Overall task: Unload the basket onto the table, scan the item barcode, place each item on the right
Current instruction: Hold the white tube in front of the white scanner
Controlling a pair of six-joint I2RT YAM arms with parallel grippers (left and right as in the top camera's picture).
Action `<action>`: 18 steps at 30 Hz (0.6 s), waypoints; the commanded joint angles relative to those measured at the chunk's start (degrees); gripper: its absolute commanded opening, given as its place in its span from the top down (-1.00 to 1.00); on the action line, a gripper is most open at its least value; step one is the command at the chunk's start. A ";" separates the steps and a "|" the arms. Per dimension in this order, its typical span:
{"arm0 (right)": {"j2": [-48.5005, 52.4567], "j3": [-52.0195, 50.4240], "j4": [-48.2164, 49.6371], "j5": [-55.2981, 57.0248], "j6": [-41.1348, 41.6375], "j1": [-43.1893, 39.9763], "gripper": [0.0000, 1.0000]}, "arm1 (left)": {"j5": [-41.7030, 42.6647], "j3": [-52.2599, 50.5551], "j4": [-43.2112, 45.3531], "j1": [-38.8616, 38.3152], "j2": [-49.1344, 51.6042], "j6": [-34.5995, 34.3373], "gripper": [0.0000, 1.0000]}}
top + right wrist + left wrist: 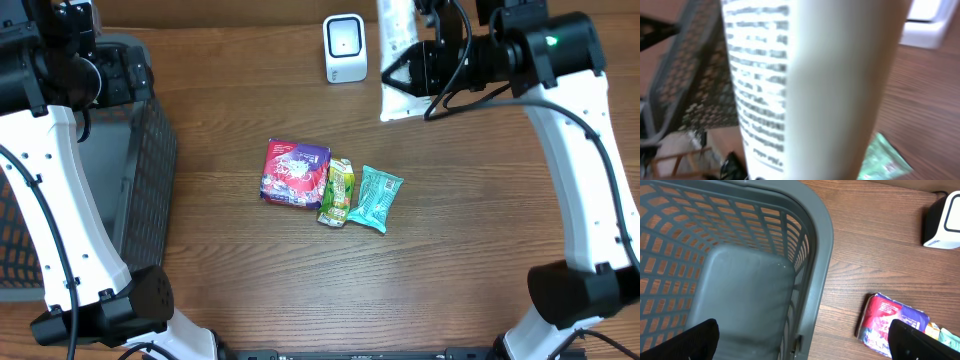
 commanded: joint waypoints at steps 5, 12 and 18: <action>0.50 0.09 3.04 -12.63 -5.70 0.81 0.93 | 0.66 0.11 0.09 -0.50 -0.35 0.90 -0.99; 0.85 0.09 7.39 -15.76 -2.47 0.42 0.93 | 0.66 0.11 0.09 -0.50 -0.35 0.90 -0.99; 1.01 1.62 15.28 -6.91 9.38 -0.04 0.94 | 0.66 0.11 0.11 -0.50 -0.33 0.90 -0.99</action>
